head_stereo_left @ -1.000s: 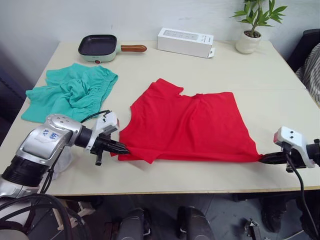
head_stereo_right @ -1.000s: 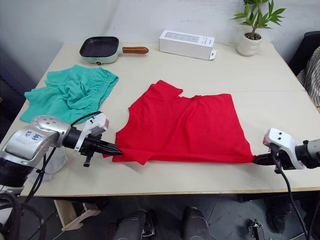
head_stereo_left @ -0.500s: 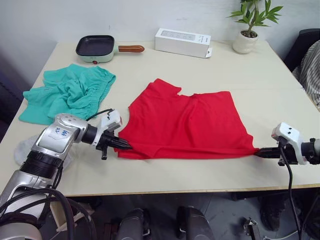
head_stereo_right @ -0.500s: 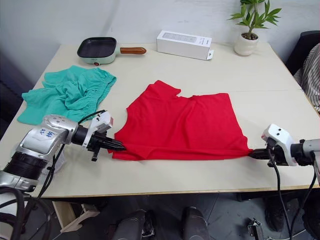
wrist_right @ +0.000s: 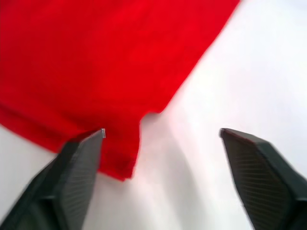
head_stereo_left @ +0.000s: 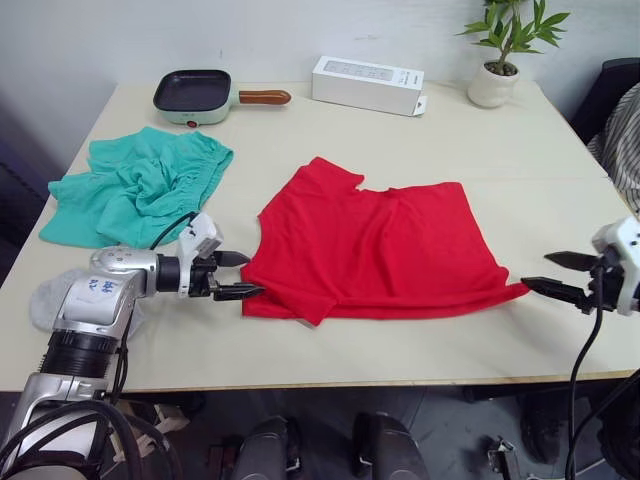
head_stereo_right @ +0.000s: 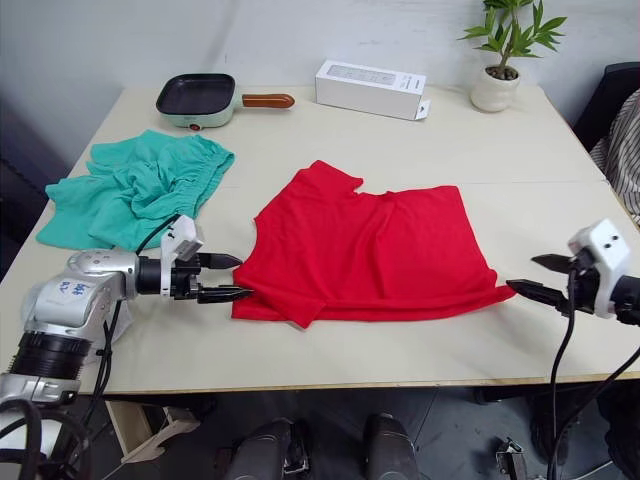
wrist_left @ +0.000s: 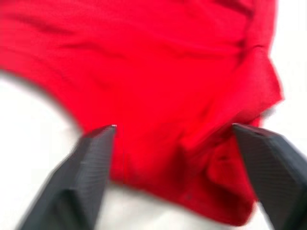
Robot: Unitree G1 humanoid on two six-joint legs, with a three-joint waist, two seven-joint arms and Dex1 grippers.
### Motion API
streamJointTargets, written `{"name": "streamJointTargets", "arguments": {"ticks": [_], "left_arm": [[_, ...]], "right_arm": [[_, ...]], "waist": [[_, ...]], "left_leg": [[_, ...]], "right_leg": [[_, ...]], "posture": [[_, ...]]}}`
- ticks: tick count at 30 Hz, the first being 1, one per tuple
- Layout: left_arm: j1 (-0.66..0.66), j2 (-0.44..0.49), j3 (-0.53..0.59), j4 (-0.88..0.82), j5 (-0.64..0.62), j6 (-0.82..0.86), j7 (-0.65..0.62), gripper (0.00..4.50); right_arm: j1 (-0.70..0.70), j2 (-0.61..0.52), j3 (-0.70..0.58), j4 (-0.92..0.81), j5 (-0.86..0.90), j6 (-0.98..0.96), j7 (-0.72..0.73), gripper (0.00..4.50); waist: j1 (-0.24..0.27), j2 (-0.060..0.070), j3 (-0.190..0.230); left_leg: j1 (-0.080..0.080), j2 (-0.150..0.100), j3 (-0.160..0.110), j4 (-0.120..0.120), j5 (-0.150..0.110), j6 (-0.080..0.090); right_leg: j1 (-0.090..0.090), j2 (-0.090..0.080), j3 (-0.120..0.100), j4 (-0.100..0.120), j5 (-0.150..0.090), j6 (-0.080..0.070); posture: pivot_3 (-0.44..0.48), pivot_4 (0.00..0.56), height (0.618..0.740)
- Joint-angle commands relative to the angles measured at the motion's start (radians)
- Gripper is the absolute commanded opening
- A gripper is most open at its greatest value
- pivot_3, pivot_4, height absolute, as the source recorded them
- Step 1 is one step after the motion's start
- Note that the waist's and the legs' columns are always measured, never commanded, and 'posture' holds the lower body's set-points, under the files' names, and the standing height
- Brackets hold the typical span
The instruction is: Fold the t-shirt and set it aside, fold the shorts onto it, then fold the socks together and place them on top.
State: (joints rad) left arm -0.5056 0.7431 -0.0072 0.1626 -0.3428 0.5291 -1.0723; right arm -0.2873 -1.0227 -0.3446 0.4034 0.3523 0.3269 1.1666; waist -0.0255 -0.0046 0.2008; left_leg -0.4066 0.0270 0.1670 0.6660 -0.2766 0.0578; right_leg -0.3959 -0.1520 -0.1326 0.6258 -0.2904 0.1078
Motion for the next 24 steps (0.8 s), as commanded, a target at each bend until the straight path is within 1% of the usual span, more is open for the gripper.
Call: {"name": "streamJointTargets", "arguments": {"ticks": [1,4,5,6,8,10,11,12,13,14,16,17,18,19,21,24], "left_arm": [[0.031,-0.001,0.089,-0.027,-0.012,-0.101,0.032,4.5],[0.082,0.011,0.138,-0.065,-0.041,-0.18,-0.008,4.5],[0.099,0.018,0.146,-0.084,-0.046,-0.2,-0.023,4.31],[0.117,0.025,0.153,-0.108,-0.059,-0.208,-0.046,4.1],[0.173,0.047,0.147,-0.181,-0.071,-0.243,-0.103,3.6],[0.212,0.058,0.135,-0.237,-0.09,-0.235,-0.132,2.91],[0.233,0.056,0.123,-0.27,-0.096,-0.23,-0.137,2.58],[0.256,0.05,0.106,-0.3,-0.093,-0.235,-0.14,2.34],[0.28,0.042,0.082,-0.33,-0.081,-0.25,-0.143,1.93],[0.295,0.036,0.065,-0.349,-0.073,-0.259,-0.144,1.64],[0.31,0.016,0.008,-0.356,-0.028,-0.314,-0.144,1.04],[0.31,0.009,-0.013,-0.351,-0.011,-0.337,-0.144,0.62],[0.305,-0.005,-0.035,-0.342,0.009,-0.359,-0.136,0.37],[0.291,-0.023,-0.062,-0.322,0.032,-0.383,-0.13,0.01],[0.262,-0.056,-0.109,-0.279,0.083,-0.432,-0.114,0.01],[0.214,-0.108,-0.149,-0.212,0.136,-0.481,-0.075,0.01]], "right_arm": [[0.038,-0.022,-0.093,-0.053,0.029,-0.025,-0.021,4.48],[0.078,-0.011,-0.143,-0.12,0.066,-0.026,-0.01,4.48],[0.097,-0.01,-0.152,-0.161,0.094,0.008,0.003,4.49],[0.116,-0.006,-0.157,-0.201,0.116,0.022,0.021,4.3],[0.184,0.021,-0.161,-0.343,0.181,0.082,0.038,3.91],[0.24,0.058,-0.149,-0.456,0.206,0.075,0.038,3.17],[0.284,0.088,-0.118,-0.537,0.21,0.063,0.034,2.8],[0.33,0.113,-0.074,-0.612,0.199,0.04,0.036,2.54],[0.363,0.142,-0.027,-0.664,0.173,0.002,0.032,2.07],[0.383,0.16,0.002,-0.695,0.154,-0.024,0.026,1.77],[0.38,0.221,0.051,-0.712,0.137,-0.039,-0.03,1.12],[0.377,0.244,0.069,-0.715,0.133,-0.04,-0.052,0.66],[0.376,0.257,0.097,-0.71,0.107,-0.058,-0.061,0.38],[0.372,0.266,0.129,-0.689,0.074,-0.084,-0.067,0.01],[0.361,0.277,0.164,-0.649,0.032,-0.121,-0.081,0.01],[0.34,0.292,0.187,-0.598,-0.006,-0.161,-0.109,0.01]], "waist": [[0.0,0.0,0.0],[-0.001,0.0,0.0],[-0.001,0.0,0.0],[-0.001,0.0,0.0],[-0.002,0.0,0.0],[-0.001,0.0,0.0],[0.0,0.0,0.0],[0.001,0.0,0.0],[0.002,0.0,0.0],[0.003,0.0,0.0],[0.006,0.0,0.0],[0.009,0.0,0.0],[0.012,0.0,0.0],[0.014,0.0,0.0],[0.022,0.0,-0.001],[0.026,0.0,-0.001]], "left_leg": [[0.0,0.0,0.0,0.0,0.0,0.0],[0.0,0.0,0.0,-0.001,-0.001,-0.001],[0.0,0.001,0.0,-0.001,-0.001,-0.001],[0.0,0.001,0.0,-0.001,-0.001,-0.001],[0.0,0.002,0.0,-0.002,-0.002,-0.002],[0.001,0.003,0.001,-0.002,-0.002,-0.003],[0.001,0.003,0.0,-0.002,-0.002,-0.003],[0.001,0.003,0.0,-0.003,-0.003,-0.003],[0.001,0.003,0.0,-0.003,-0.005,-0.007],[0.001,0.003,0.0,-0.003,-0.007,-0.008],[0.001,0.003,0.001,-0.003,-0.007,-0.008],[0.001,0.002,0.001,-0.002,-0.008,-0.007],[0.001,0.002,0.002,-0.002,-0.008,-0.007],[0.001,0.002,0.002,-0.002,-0.007,-0.007],[0.001,0.002,0.003,-0.002,-0.008,-0.006],[0.001,0.003,0.003,-0.002,-0.008,-0.006]], "right_leg": [[0.0,0.0,0.0,0.0,0.0,0.0],[0.0,0.0,0.0,0.0,0.0,0.0],[0.0,0.0,0.0,-0.001,0.0,0.0],[0.0,0.0,0.0,-0.001,0.0,0.0],[-0.001,0.0,0.0,-0.001,0.0,-0.001],[0.0,0.001,0.0,-0.001,0.0,-0.001],[0.0,0.001,0.0,-0.002,0.0,-0.001],[0.0,0.001,0.0,-0.002,0.0,-0.002],[0.0,0.001,0.0,-0.002,0.0,-0.002],[0.0,0.002,0.0,-0.002,0.0,-0.002],[0.0,0.001,0.0,-0.002,0.0,-0.002],[0.0,0.001,0.001,-0.002,0.0,-0.002],[0.0,0.001,0.001,-0.003,0.0,-0.002],[0.0,0.001,0.002,-0.004,0.001,-0.002],[0.0,0.001,0.002,-0.005,0.002,-0.002],[-0.001,0.001,0.001,-0.005,0.002,-0.003]], "posture": [[0.0,0.15,0.74],[0.0,0.15,0.74],[0.0,0.15,0.74],[0.0,0.15,0.74],[0.0,0.15,0.74],[0.0,0.15,0.74],[0.0,0.15,0.74],[0.0,0.15,0.74],[0.0,0.15,0.74],[0.0,0.15,0.74],[0.0,0.15,0.74],[0.0,0.15,0.74],[0.0,0.15,0.74],[0.0,0.15,0.74],[0.0,0.15,0.74],[0.0,0.15,0.74]]}}
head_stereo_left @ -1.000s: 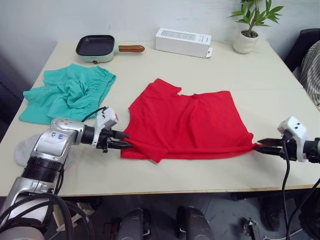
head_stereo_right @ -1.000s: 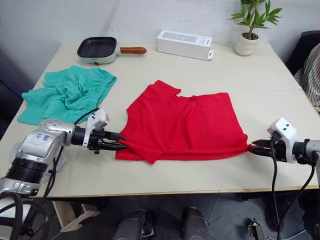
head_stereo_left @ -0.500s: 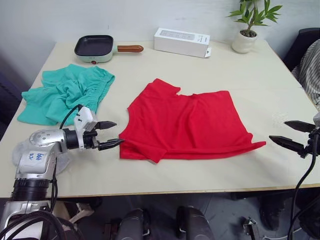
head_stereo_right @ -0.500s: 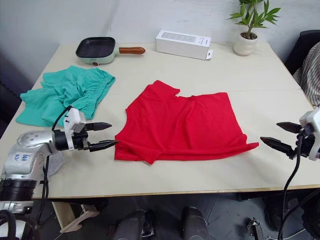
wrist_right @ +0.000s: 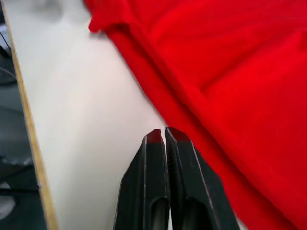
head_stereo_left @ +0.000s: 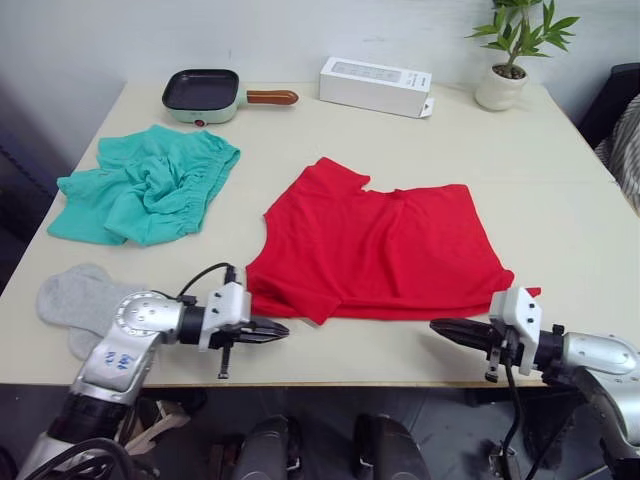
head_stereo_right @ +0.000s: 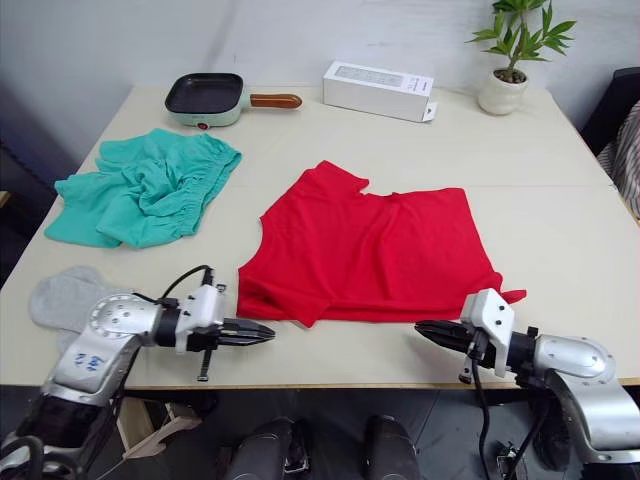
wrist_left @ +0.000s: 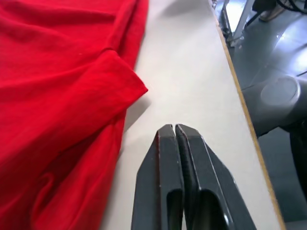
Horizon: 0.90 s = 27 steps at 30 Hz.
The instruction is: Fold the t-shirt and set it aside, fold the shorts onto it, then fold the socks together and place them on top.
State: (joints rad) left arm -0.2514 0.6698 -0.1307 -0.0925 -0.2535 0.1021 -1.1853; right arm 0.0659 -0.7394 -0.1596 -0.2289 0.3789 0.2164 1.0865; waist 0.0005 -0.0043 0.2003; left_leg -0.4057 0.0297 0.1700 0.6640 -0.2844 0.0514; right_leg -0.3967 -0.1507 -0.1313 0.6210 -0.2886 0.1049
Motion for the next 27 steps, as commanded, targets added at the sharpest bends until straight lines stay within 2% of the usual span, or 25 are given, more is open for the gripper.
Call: {"name": "streamJointTargets", "arguments": {"ticks": [1,9,14,17,23,27], "left_arm": [[-0.054,-0.049,-0.032,0.062,0.053,-0.059,0.047,0.01],[-0.16,-0.143,-0.047,0.227,0.103,-0.127,0.119,0.01],[-0.201,-0.205,-0.002,0.26,0.05,-0.08,0.16,0.01],[-0.215,-0.202,0.006,0.29,0.071,-0.083,0.182,0.01],[-0.243,-0.225,0.035,0.39,0.121,-0.152,0.304,0.01],[-0.241,-0.229,0.117,0.341,0.005,-0.091,0.285,0.01]], "right_arm": [[-0.02,0.015,0.005,0.051,-0.043,-0.063,-0.04,0.01],[-0.09,0.048,0.034,0.21,-0.09,-0.159,-0.077,0.01],[-0.127,0.069,0.025,0.26,-0.077,-0.162,-0.098,0.01],[-0.136,0.068,0.013,0.26,-0.037,-0.118,-0.087,0.01],[-0.177,0.065,0.0,0.314,-0.08,-0.108,-0.17,0.01],[-0.217,0.109,-0.029,0.348,-0.05,-0.057,-0.262,0.01]], "waist": [[-0.001,0.0,0.0],[-0.005,0.0,0.0],[-0.003,0.0,0.0],[-0.003,0.0,0.0],[-0.005,0.0,0.0],[-0.005,0.0,0.0]], "left_leg": [[-0.001,0.0,0.0,0.0,0.0,0.0],[0.0,0.001,0.001,0.0,0.003,0.006],[0.0,0.0,0.001,0.001,0.003,0.007],[0.0,0.0,0.001,0.001,0.003,0.007],[0.0,0.0,0.001,0.001,0.003,0.008],[0.0,0.001,0.001,0.002,0.003,0.007]], "right_leg": [[-0.001,0.0,0.0,0.0,0.0,0.0],[-0.001,0.001,-0.001,0.001,0.0,0.0],[0.0,0.001,-0.001,0.002,0.0,0.0],[0.0,0.001,-0.001,0.002,0.0,0.0],[0.0,0.001,-0.002,0.002,0.0,0.0],[0.0,0.0,-0.002,0.002,0.0,0.0]], "posture": [[0.0,0.15,0.74],[0.0,0.15,0.74],[0.0,0.15,0.74],[0.0,0.15,0.74],[0.0,0.15,0.74],[0.0,0.15,0.74]]}}
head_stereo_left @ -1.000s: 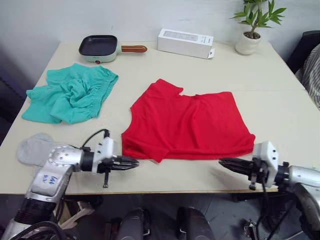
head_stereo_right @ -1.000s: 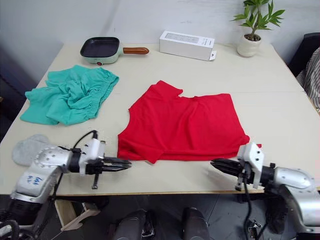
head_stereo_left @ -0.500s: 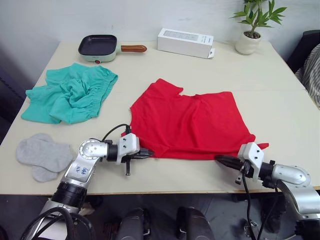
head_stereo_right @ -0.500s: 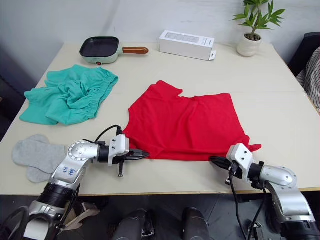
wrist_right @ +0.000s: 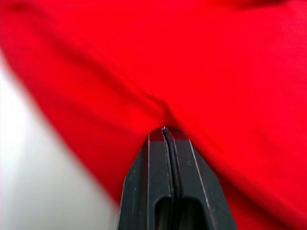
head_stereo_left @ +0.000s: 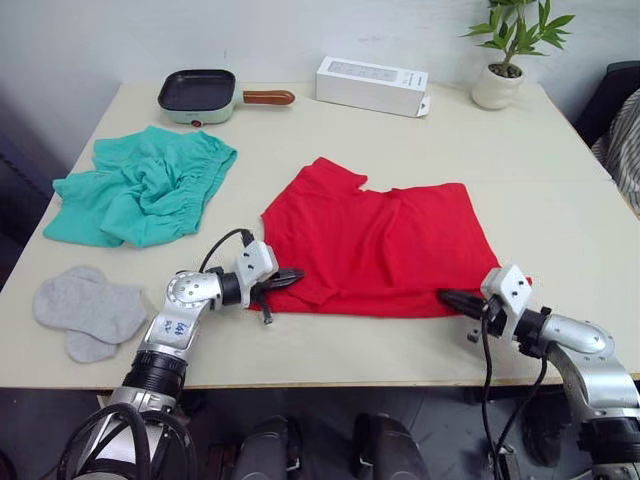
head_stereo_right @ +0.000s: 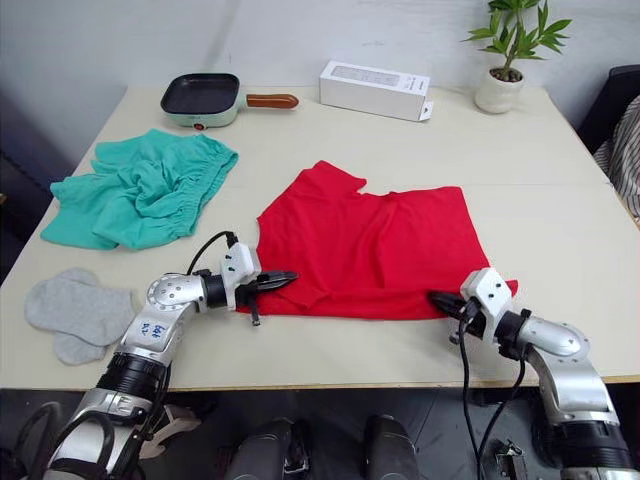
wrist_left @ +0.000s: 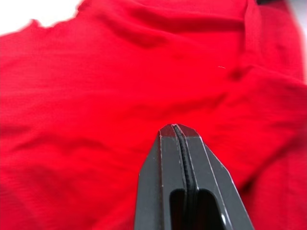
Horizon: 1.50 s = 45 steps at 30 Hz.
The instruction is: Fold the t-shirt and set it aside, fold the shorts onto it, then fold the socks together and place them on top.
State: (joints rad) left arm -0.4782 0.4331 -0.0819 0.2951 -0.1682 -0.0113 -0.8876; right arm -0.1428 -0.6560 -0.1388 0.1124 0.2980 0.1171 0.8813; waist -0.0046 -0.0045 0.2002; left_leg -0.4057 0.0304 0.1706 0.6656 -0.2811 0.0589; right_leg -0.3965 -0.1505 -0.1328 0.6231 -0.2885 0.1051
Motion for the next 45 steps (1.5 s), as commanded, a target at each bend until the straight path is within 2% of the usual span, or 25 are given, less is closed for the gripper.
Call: {"name": "streamJointTargets", "arguments": {"ticks": [1,7,12,17,22,27,31,36,39,45], "left_arm": [[-0.007,0.022,0.082,-0.062,-0.11,0.035,-0.043,0.01],[0.069,0.154,0.057,-0.256,-0.21,0.173,-0.234,0.01],[0.147,0.179,-0.049,-0.344,-0.135,0.127,-0.286,0.01],[0.132,0.134,-0.101,-0.262,-0.052,0.047,-0.241,0.01],[0.059,0.05,-0.126,-0.16,-0.013,-0.008,-0.199,0.01],[0.003,0.019,-0.157,-0.079,0.052,-0.058,-0.182,0.01],[-0.046,0.01,-0.157,-0.001,0.131,-0.156,-0.109,0.01],[-0.104,-0.037,-0.065,0.077,0.136,-0.188,0.071,0.01],[-0.101,-0.03,-0.034,0.084,0.133,-0.182,0.117,0.01],[0.035,0.03,0.01,0.001,0.105,-0.137,0.111,0.01]], "right_arm": [[-0.012,0.038,-0.065,-0.003,0.06,0.07,-0.068,0.01],[0.02,0.035,-0.134,-0.093,0.18,0.242,-0.081,0.01],[0.083,-0.01,-0.12,-0.184,0.162,0.188,0.003,0.01],[0.109,-0.003,-0.092,-0.228,0.155,0.183,0.014,0.01],[0.106,0.011,-0.075,-0.219,0.145,0.178,0.001,0.01],[0.107,0.013,-0.068,-0.215,0.143,0.18,-0.011,0.01],[0.11,0.019,-0.075,-0.217,0.14,0.175,-0.024,0.01],[0.129,0.018,-0.121,-0.198,0.119,0.129,-0.057,0.01],[0.138,0.012,-0.147,-0.175,0.114,0.102,-0.067,0.01],[0.145,-0.021,-0.245,0.017,0.069,-0.042,-0.076,0.01]], "waist": [[0.0,0.0,0.0],[-0.002,0.0,0.0],[0.004,0.0,0.0],[0.002,0.001,0.0],[0.002,0.0,0.0],[0.003,0.0,0.0],[0.003,0.0,0.0],[0.003,0.0,0.0],[0.003,0.0,0.0],[-0.002,0.0,0.0]], "left_leg": [[0.0,0.0,0.0,0.0,0.0,0.0],[0.0,0.0,0.0,-0.001,0.0,-0.001],[0.0,-0.001,0.0,-0.001,-0.004,-0.005],[0.0,0.0,0.0,-0.001,-0.004,-0.006],[0.0,0.0,0.0,-0.001,-0.004,-0.005],[-0.001,0.0,0.0,-0.001,-0.001,0.0],[-0.001,0.0,0.0,-0.001,-0.001,0.0],[-0.001,0.0,0.0,-0.001,-0.002,0.001],[-0.001,0.0,0.0,-0.001,-0.002,0.001],[0.0,0.0,0.001,-0.001,-0.002,0.001]], "right_leg": [[0.0,0.0,0.0,0.0,0.0,0.0],[0.0,0.001,0.0,0.0,0.0,0.0],[0.0,0.0,0.001,-0.002,0.0,0.0],[0.0,0.001,0.001,-0.002,0.0,0.0],[-0.001,0.0,0.001,-0.002,0.0,0.0],[-0.001,0.0,0.0,-0.002,0.0,0.0],[-0.001,0.0,0.0,-0.002,0.0,0.0],[0.0,0.0,0.0,-0.002,0.0,0.0],[0.0,0.0,0.0,-0.002,0.0,0.0],[0.0,0.001,-0.001,-0.002,0.0,0.0]], "posture": [[0.0,0.15,0.74],[0.0,0.15,0.74],[0.0,0.15,0.74],[0.0,0.15,0.74],[0.0,0.15,0.74],[0.0,0.15,0.74],[0.0,0.15,0.74],[0.0,0.15,0.74],[0.0,0.15,0.74],[0.0,0.15,0.74]]}}
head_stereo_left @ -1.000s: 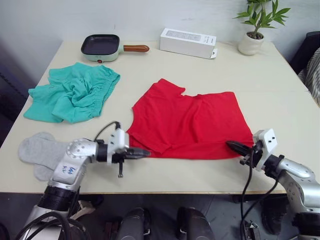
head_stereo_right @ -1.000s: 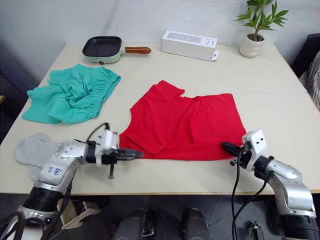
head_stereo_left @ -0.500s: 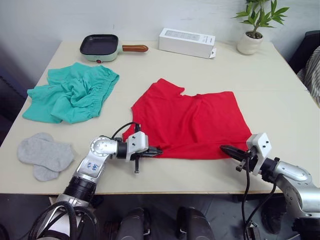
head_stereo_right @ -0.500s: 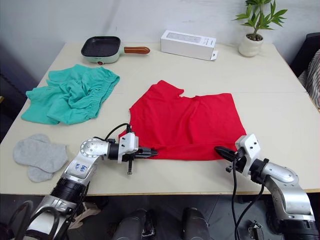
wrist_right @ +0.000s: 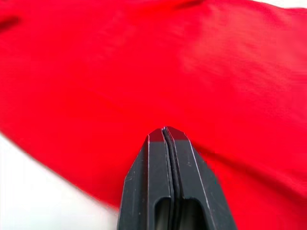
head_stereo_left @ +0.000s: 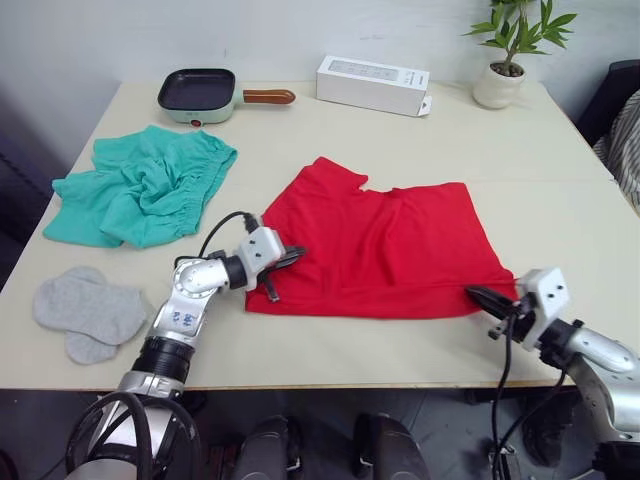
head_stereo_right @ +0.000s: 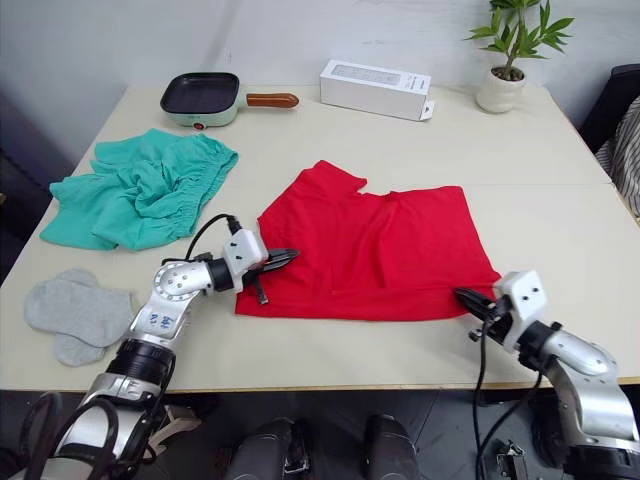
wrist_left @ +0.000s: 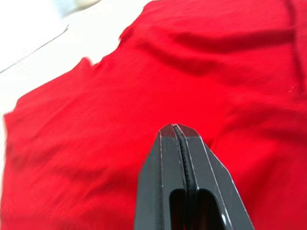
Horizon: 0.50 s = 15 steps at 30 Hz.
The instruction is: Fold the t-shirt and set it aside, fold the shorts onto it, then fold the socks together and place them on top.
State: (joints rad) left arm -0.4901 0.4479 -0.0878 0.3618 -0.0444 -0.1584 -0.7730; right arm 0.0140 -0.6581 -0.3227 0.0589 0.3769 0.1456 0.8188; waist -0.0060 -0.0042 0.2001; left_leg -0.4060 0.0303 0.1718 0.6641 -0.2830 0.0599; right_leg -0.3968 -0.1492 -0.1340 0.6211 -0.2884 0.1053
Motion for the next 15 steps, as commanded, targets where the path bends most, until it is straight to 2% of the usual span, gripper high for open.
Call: {"name": "streamJointTargets", "arguments": {"ticks": [1,6,8,11,15], "left_arm": [[0.073,0.019,0.02,-0.085,-0.023,0.017,-0.001,0.01],[0.162,0.03,0.061,-0.149,-0.049,0.056,0.026,0.01],[0.192,0.042,0.091,-0.169,-0.071,0.068,0.028,0.01],[0.232,0.063,0.159,-0.233,-0.166,0.117,-0.001,0.01],[0.277,0.111,0.229,-0.41,-0.366,0.3,-0.089,0.01]], "right_arm": [[-0.023,-0.024,-0.072,0.118,-0.02,-0.096,-0.021,0.01],[-0.099,-0.049,-0.106,0.329,-0.055,-0.208,-0.057,0.01],[-0.123,-0.061,-0.128,0.366,-0.04,-0.224,-0.063,0.01],[-0.132,-0.072,-0.159,0.333,0.01,-0.205,-0.034,0.01],[-0.078,-0.069,-0.127,0.15,0.086,-0.144,0.07,0.01]], "waist": [[0.0,0.0,0.0],[-0.001,0.0,0.0],[-0.001,0.001,0.0],[-0.008,0.001,0.0],[-0.018,0.001,0.0]], "left_leg": [[0.0,0.0,0.0,0.0,0.0,0.0],[0.002,0.0,0.001,0.0,-0.002,-0.005],[0.002,0.001,0.0,0.0,-0.003,-0.006],[0.002,0.002,0.0,-0.001,-0.001,-0.004],[0.001,0.002,0.0,-0.001,-0.001,-0.003]], "right_leg": [[0.0,0.0,0.0,0.0,0.0,0.0],[0.001,-0.001,0.002,0.0,0.0,0.0],[0.001,-0.001,0.003,0.0,0.0,0.0],[0.0,-0.001,0.002,0.0,0.0,-0.001],[0.0,0.0,0.002,0.0,-0.001,-0.001]], "posture": [[0.0,0.15,0.74],[0.0,0.15,0.74],[0.0,0.15,0.74],[0.0,0.15,0.74],[0.0,0.15,0.74]]}}
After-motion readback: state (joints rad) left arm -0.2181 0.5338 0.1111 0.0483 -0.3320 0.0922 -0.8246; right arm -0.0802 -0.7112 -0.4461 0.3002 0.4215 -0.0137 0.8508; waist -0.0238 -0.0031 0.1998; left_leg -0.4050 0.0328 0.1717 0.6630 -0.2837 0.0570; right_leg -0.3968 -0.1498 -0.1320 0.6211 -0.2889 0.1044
